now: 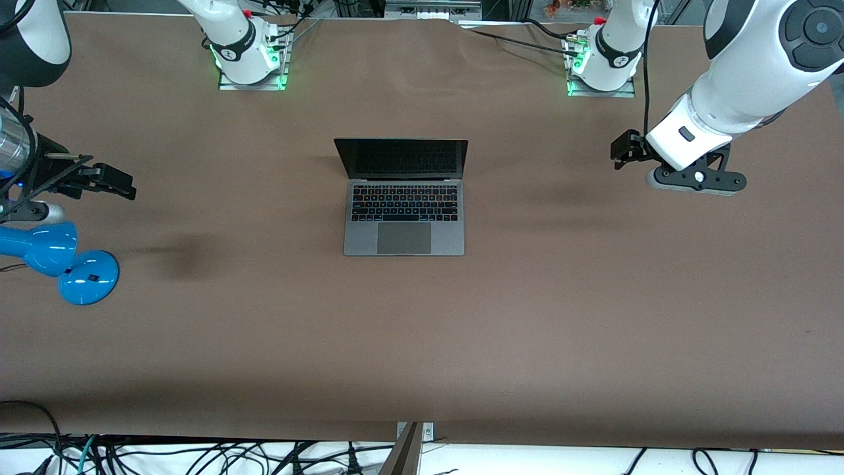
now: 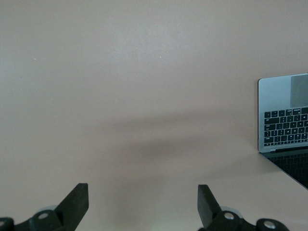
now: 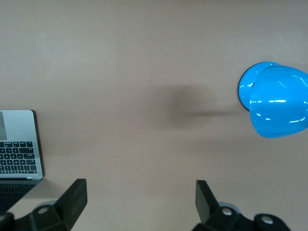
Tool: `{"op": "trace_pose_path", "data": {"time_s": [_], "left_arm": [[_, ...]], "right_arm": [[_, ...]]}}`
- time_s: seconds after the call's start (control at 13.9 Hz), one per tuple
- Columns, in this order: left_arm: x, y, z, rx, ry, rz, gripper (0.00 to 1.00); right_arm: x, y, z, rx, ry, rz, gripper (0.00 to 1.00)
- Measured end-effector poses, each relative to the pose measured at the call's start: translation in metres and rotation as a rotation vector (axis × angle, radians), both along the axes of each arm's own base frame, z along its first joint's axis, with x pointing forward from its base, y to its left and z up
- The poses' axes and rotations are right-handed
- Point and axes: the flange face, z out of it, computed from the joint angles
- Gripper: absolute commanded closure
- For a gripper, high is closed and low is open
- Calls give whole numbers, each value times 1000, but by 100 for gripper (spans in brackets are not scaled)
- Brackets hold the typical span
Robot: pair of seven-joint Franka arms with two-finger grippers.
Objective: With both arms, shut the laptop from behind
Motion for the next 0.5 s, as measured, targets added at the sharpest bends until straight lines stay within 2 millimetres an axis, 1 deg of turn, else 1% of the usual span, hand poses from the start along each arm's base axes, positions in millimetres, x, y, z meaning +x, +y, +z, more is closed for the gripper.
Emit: {"op": "trace_pose_path", "data": {"time_s": [0.14,0.36,0.5], "left_arm": [[-1,-2,1,0,-2,-4,0],[-6,-12,7,-2,-13,-24,0],[-8,-15,11,-2,-21,-30,0]], "right_arm": [[0,0,0,0,0,-1,0],[0,0,0,-1,0,-9,0],[0,0,0,-1,0,-12,0]]}}
